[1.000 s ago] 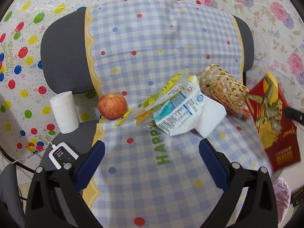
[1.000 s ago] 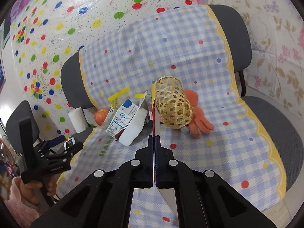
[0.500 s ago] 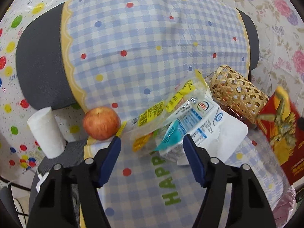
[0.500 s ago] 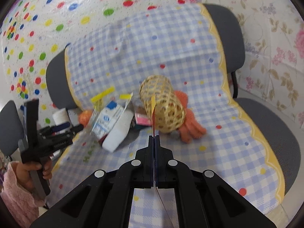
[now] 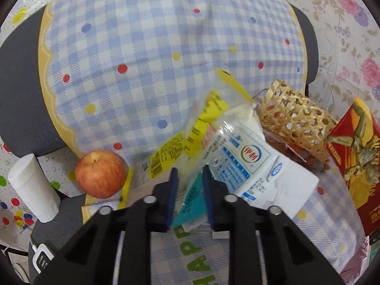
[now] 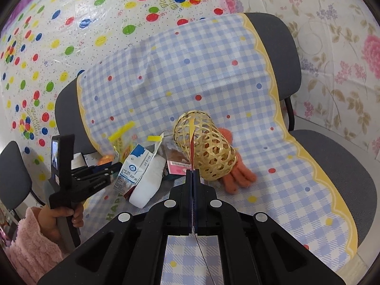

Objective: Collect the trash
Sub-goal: 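Grasp the clear yellow-labeled snack bag with the left gripper while the right holds the strip, then carry both items over the pink trash bin and open both grippers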

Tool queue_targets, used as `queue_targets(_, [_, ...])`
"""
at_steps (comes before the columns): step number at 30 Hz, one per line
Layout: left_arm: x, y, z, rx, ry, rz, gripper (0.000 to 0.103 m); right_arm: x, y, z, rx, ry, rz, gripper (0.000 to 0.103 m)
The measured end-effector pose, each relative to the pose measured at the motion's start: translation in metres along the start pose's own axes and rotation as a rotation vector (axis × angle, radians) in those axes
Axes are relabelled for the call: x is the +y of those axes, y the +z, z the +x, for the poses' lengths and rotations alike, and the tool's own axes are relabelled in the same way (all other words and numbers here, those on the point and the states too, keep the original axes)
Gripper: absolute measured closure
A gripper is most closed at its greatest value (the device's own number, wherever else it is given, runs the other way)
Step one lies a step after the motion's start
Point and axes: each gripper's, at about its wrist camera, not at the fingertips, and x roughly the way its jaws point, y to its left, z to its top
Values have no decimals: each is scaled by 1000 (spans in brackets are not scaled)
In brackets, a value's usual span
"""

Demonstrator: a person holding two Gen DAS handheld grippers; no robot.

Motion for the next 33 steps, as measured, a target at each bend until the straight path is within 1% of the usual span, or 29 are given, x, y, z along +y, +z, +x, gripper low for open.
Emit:
queue_targets(1, [0,0,-6,-13,4,0,97,0,-1,-1,0,0,-1,102])
queue_targets(3, [5,1,-23,-37,-8,-20,101,2,-3,-4,-3,2,-1,102])
queue_targets(9, [27,6,-93,-136,-64,-91,103,11,-2,-22,-40,-5,-32,102])
queue_targets(11, [26,4,-116,-165,-59,-86,103,15,-2,-28,-47,-6,-41,102])
queue_targets(15, [13,-6,-147,-201,-53,-71,103,20,-7,-40,-53,1,-54,102])
queue_targets(18, [0,-11,-158,-229,-7,-49,103,21,-9,-50,-55,2,-62,102])
queue_targets(20, [1,-13,-168,-238,-8,-60,103,21,-10,-59,-64,-4,-69,102])
queue_targets(23, [-1,-9,-184,-277,15,-61,103,19,-10,-71,-76,-11,-70,102])
queue_targets(26, [-6,-2,-205,-314,-11,-52,103,16,-11,-81,-88,-13,-61,102])
queue_targets(29, [-18,-2,-216,-327,-49,-33,103,12,-14,-91,-97,-17,-51,102])
queue_targets(33, [-41,-8,-223,-320,-138,-4,103,7,-18,-103,-99,-32,-43,102])
